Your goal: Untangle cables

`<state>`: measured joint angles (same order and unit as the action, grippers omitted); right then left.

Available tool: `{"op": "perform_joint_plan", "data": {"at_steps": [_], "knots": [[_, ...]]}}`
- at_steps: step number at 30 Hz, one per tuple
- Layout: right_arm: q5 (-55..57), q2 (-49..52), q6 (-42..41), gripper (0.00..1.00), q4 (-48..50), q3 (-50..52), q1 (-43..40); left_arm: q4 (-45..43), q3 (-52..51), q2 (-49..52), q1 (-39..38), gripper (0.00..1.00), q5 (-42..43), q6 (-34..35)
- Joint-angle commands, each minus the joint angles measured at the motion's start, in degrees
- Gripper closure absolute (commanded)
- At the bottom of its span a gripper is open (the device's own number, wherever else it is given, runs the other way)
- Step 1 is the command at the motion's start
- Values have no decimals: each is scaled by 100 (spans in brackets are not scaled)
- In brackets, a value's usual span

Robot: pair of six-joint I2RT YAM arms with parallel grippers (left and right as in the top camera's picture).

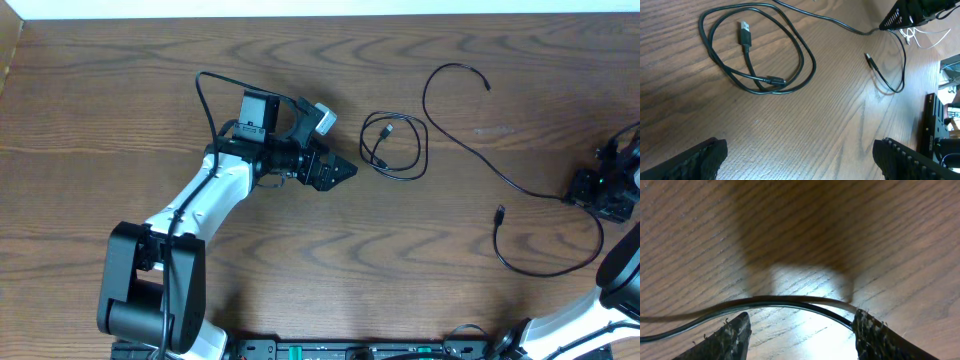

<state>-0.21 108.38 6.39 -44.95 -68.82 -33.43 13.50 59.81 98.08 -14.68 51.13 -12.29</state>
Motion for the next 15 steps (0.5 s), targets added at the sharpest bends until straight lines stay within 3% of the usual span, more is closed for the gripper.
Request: {"op": "perform_joint_plan", "data": {"at_steps": [1,7,15], "knots": [[50,50,-125,38,48,26,-33,15,2,-74,26,1,68,-144],[586,50,-343,37,20,26,-68,15,2,-74,26,1,68,-164],[55,50,-505,37,37,232,-109,4,2,-74,26,1,70,-227]]}}
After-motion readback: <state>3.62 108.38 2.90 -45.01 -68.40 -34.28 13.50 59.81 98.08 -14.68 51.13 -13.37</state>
